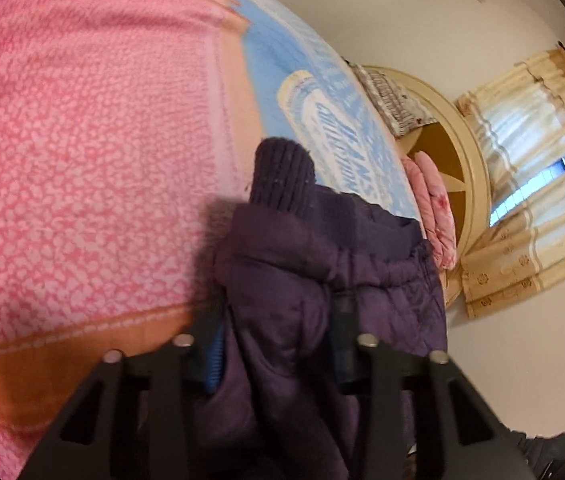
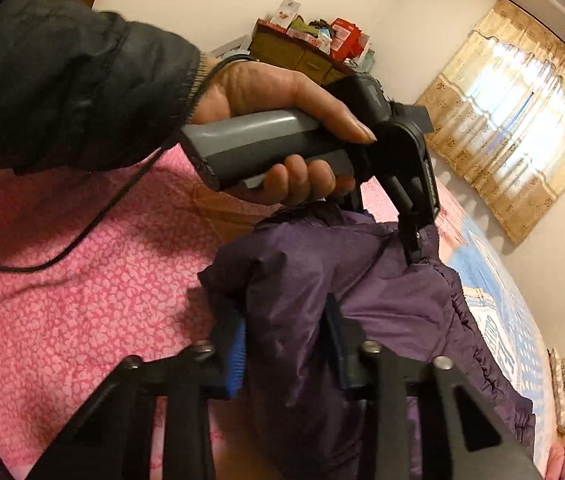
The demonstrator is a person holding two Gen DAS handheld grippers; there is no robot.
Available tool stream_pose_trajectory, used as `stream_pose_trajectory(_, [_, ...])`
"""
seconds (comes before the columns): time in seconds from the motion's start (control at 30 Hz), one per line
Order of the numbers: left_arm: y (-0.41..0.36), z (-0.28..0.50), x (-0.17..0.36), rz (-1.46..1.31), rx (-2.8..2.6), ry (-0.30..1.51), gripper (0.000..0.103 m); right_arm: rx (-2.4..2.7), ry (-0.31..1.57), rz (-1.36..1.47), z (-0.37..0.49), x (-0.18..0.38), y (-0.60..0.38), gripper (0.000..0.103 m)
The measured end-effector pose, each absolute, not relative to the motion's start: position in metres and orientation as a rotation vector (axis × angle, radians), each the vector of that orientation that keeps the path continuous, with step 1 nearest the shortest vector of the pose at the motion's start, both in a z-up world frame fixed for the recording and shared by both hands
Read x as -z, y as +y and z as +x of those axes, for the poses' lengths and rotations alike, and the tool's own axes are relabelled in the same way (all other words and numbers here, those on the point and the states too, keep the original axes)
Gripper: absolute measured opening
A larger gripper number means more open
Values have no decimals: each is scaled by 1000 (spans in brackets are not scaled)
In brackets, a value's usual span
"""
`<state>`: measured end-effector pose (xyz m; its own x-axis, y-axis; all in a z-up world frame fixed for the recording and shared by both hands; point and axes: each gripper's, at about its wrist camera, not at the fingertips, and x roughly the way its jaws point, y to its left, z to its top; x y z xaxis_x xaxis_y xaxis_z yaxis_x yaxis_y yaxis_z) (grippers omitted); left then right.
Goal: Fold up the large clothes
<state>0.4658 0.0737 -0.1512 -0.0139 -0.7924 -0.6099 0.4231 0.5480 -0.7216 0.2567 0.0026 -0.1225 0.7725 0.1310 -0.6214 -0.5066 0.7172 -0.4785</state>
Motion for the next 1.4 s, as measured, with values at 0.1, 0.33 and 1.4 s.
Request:
stream_pose_trajectory(0.1, [71,457,129,-402,1001,1245,32,-403,548,-659,239,104,-13,23])
stream_pose_trajectory(0.33, [30,418,43,-341,1041,1163,32,-425,409,-414,190,38,-93,16])
stream_pose_trajectory(1.4, [-277,356,59,-123,1063,972,79,-257,439,740,140,72,-477,82])
